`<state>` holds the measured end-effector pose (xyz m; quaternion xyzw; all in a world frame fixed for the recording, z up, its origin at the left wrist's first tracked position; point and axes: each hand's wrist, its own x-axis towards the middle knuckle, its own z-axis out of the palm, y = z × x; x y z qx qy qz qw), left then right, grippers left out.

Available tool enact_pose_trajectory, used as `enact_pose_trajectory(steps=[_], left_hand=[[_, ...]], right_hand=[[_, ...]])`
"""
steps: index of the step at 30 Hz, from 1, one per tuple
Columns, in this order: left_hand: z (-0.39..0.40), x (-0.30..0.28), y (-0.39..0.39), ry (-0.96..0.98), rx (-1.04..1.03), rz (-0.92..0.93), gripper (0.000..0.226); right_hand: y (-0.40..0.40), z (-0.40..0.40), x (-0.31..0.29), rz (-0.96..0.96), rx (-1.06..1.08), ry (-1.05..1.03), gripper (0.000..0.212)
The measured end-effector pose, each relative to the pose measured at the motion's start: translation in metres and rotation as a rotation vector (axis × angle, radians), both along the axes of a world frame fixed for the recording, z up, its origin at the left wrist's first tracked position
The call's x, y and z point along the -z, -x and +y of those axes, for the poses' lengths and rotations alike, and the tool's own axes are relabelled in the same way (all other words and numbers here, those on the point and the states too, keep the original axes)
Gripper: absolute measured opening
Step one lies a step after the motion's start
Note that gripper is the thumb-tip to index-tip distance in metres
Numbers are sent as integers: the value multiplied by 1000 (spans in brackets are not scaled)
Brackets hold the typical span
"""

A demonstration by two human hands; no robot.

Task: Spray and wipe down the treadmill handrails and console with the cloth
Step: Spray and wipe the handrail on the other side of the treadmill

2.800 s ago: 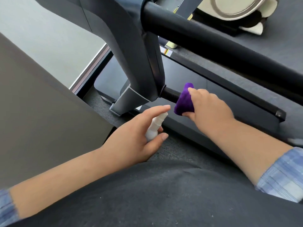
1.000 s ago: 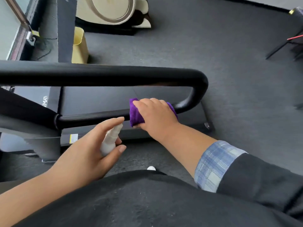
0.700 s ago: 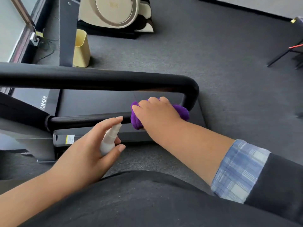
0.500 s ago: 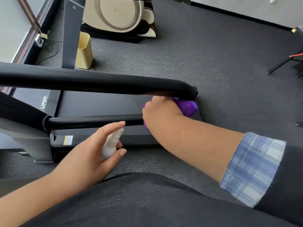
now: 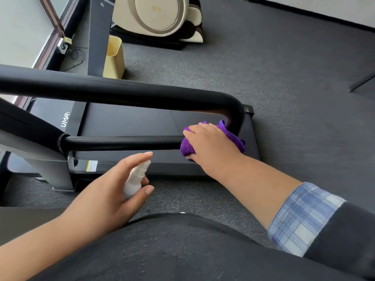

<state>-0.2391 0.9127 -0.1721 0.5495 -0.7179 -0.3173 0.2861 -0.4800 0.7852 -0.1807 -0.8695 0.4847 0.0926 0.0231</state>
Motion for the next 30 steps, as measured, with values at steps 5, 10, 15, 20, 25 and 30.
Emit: enact_pose_trajectory(steps=[5,10,15,20,25,30], left_hand=[[6,2,-7,-3,-39,1,60],[8,-1,-6,-7,-41,-10,64],[0,-1,0,14,-41,10,58],[-8,-3,3,-14,-27,12,60],[-9,2,-5,-20,-28,-7,59],[-7,5,-16,-55,-77,12,60]], right_hand=[[-18,11,7,-395,182,-66,67],[-35,5,-10,-356,57,-120,70],[-33,-3,-41,-36,-80,157,42],[-16,-4,-22,26,42,47,55],[-14,4,9,1,72,117,67],[-37,3,21,-88,75,91,72]])
